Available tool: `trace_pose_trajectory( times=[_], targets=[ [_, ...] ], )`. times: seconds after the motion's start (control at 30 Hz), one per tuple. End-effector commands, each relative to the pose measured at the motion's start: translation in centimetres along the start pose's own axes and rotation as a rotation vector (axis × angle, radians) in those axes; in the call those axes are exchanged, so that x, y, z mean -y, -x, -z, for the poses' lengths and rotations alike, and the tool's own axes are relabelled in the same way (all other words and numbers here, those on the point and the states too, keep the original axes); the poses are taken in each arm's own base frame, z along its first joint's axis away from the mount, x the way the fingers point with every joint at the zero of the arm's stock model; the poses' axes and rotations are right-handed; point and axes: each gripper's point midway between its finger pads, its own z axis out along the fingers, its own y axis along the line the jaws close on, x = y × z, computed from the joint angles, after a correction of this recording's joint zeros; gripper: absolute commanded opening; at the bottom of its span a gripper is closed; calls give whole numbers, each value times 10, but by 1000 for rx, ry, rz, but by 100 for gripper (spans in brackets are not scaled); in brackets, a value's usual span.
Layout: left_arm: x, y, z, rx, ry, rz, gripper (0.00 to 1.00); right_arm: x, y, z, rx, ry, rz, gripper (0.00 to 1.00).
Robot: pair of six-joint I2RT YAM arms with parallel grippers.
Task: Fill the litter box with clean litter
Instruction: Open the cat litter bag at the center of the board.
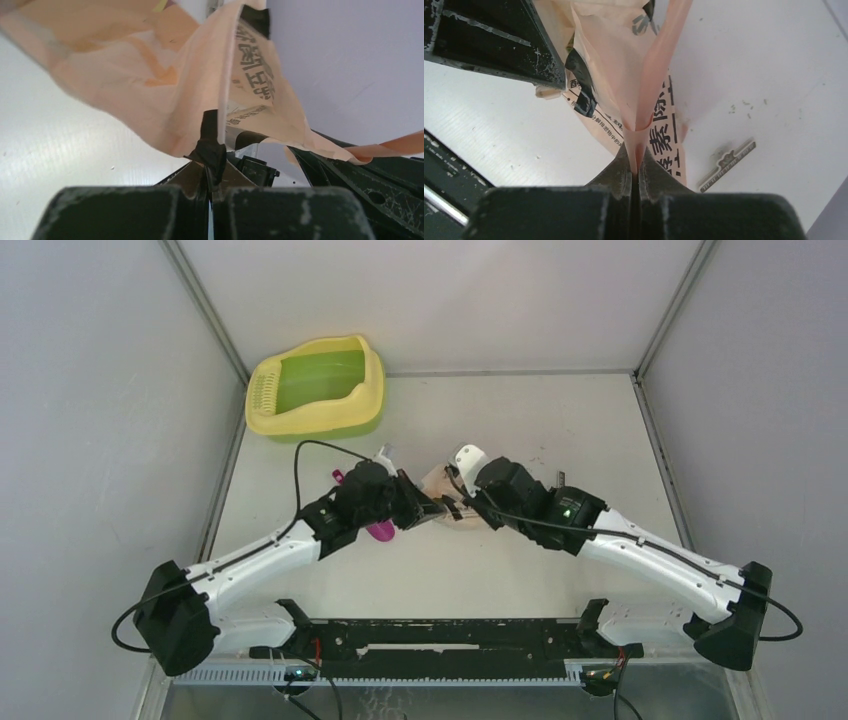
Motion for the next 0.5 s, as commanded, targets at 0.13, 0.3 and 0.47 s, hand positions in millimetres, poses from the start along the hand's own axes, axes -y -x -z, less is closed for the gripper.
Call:
trace_pose_trajectory(
  times=[0.13, 0.3, 0.47],
  targets=[
    [72, 41, -1, -35, -147, -105, 2, 46, 82, 13, 282, -20, -71, 0],
    [92, 77, -3, -43, -160, -144, 2, 83, 95, 0, 321, -85, -120, 0],
    [109, 117, -10, -32, -157, -172, 2, 122, 118, -5, 395, -170, -152, 0]
  ],
)
